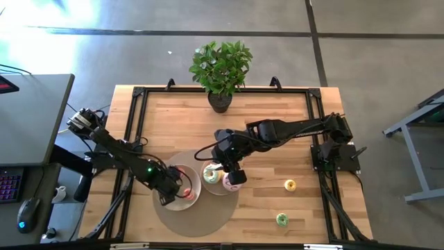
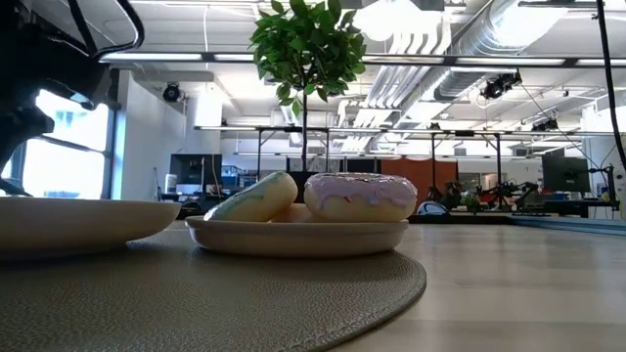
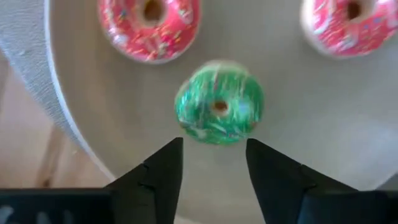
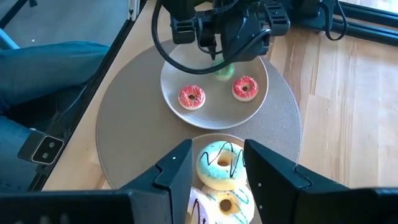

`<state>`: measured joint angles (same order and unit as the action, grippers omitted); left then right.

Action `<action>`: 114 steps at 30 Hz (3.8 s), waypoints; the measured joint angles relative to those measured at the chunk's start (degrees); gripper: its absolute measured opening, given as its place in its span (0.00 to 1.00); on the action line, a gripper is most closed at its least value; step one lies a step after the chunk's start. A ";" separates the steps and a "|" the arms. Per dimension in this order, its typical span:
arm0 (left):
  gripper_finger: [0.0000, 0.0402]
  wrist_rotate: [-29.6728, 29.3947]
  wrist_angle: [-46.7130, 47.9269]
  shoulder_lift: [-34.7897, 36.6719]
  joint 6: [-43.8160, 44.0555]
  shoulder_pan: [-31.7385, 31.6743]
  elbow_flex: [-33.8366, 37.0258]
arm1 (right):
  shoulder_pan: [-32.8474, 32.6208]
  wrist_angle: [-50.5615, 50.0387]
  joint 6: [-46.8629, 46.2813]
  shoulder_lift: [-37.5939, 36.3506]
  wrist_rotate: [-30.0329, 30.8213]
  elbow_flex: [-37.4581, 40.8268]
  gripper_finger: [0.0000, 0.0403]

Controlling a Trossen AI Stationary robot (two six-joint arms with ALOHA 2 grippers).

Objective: Pick & Place donuts
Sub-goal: Put the small yellow donut on the left white plate

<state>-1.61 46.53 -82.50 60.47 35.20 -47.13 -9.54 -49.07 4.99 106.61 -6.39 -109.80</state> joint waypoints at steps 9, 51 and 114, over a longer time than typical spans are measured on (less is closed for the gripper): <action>0.47 -3.28 0.22 0.00 -3.65 0.02 -0.11 | -0.04 -0.07 -0.05 0.00 0.00 0.00 0.35; 0.32 -33.93 1.53 0.07 -16.73 0.04 -14.58 | -18.50 3.51 -57.65 -34.69 -0.21 70.25 0.35; 0.32 -34.98 -3.11 0.02 -13.68 0.04 -14.53 | -24.22 11.73 -44.05 -30.05 2.19 76.70 0.49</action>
<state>-36.60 43.42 -82.48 46.78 35.24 -61.67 -33.76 -37.34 -39.07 76.55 -4.21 -33.10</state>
